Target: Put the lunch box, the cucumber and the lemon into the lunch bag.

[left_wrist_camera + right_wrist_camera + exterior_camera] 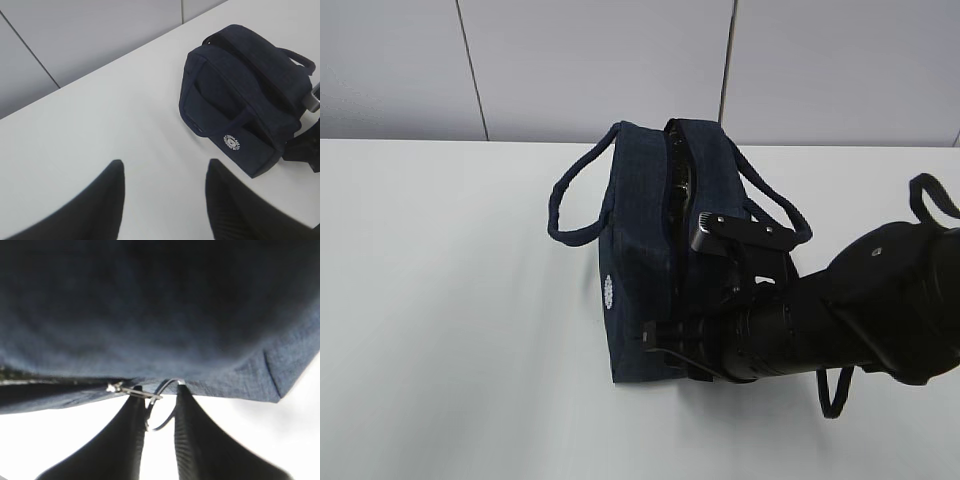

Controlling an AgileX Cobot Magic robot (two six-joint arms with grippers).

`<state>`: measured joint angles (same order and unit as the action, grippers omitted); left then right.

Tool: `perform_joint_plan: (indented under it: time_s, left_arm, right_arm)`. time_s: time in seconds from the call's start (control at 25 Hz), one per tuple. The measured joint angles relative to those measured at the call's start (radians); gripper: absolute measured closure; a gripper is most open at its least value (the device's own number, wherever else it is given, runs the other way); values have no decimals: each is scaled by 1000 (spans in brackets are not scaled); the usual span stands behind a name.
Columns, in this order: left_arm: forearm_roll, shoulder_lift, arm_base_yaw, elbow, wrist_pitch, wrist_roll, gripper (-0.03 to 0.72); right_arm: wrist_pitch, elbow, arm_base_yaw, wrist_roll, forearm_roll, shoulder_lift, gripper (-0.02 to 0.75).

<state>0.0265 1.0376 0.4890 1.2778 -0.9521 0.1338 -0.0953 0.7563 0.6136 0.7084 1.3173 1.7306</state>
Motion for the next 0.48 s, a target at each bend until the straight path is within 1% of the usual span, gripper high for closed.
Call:
perform_joint_plan:
  time_s: [0.28, 0.48]
  left_arm:
    - [6, 0, 0, 0, 0, 0, 326]
    - [6, 0, 0, 0, 0, 0, 326]
  right_arm:
    - [2, 0, 0, 2, 1, 0, 738]
    - [2, 0, 0, 2, 2, 0, 738]
